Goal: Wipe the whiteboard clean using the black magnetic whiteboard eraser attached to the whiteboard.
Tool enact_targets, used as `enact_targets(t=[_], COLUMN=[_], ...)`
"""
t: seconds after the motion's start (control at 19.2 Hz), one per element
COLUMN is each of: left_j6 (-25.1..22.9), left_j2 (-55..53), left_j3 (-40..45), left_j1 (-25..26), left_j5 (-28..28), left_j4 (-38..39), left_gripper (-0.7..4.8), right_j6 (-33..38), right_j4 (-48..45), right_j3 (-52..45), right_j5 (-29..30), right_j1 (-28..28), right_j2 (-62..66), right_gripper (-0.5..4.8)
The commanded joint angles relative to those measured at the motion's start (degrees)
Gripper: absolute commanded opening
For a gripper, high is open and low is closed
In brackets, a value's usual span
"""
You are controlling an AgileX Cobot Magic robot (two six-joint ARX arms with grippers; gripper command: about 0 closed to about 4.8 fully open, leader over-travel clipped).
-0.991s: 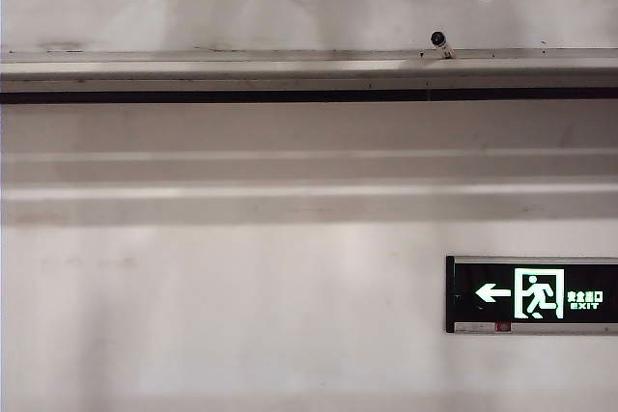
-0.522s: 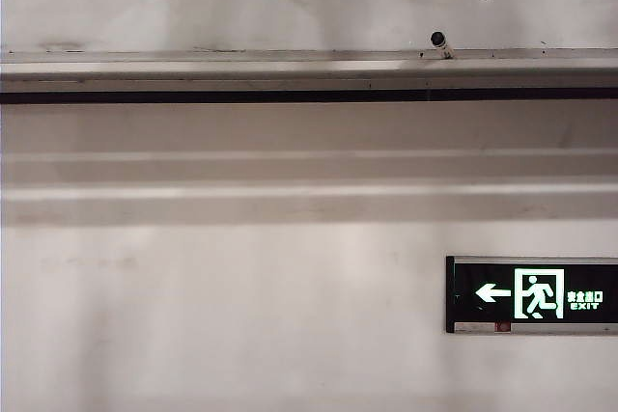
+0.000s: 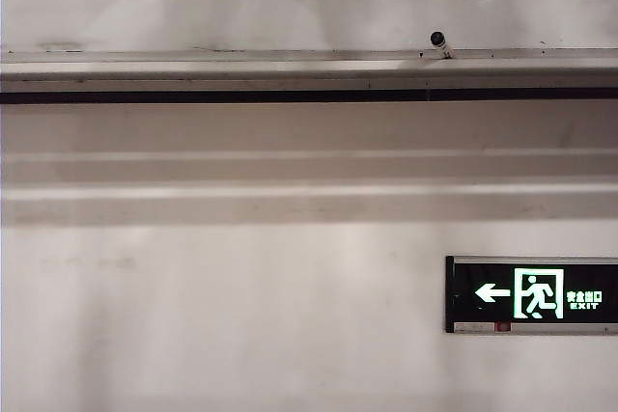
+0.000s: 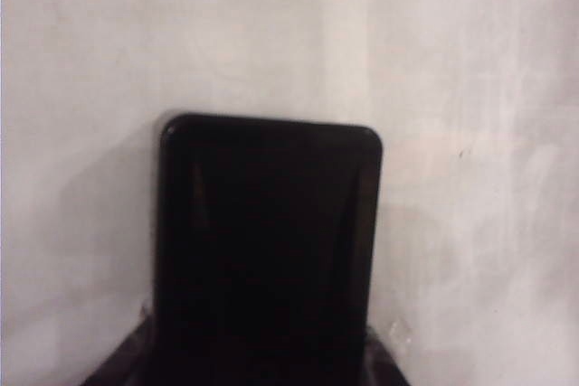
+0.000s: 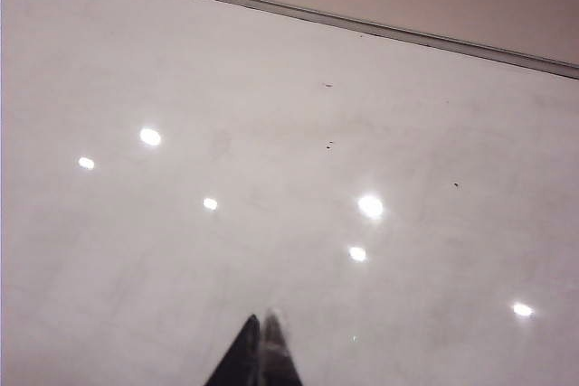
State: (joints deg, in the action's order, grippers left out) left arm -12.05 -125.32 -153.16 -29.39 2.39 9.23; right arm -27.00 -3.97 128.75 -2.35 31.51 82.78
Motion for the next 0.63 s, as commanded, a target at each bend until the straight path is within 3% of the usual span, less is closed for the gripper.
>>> enact_targets(t=[0.05, 0.21, 0.63], left_j6=[0.6, 1.2, 1.6], left_j2=[0.5, 0.2, 0.2], left_j3=[-0.2, -0.2, -0.3], left_j1=[0.3, 0.3, 0.3], left_j5=[-4.9, -9.4, -10.5], left_j4=[1.1, 2.8, 1.7], left_gripper=[1.46, 1.46, 1.46], right_j6=[0.3, 0.5, 1.7], right_j4=[-0.5, -0.5, 0.5], right_j3=[0.2, 0.2, 0.2], right_j5=[0.0, 0.0, 0.0], right_j1=[0.1, 0.1, 0.1], right_j2=[-0.7, -0.9, -1.1], right_gripper=[-0.01, -0.01, -0.01])
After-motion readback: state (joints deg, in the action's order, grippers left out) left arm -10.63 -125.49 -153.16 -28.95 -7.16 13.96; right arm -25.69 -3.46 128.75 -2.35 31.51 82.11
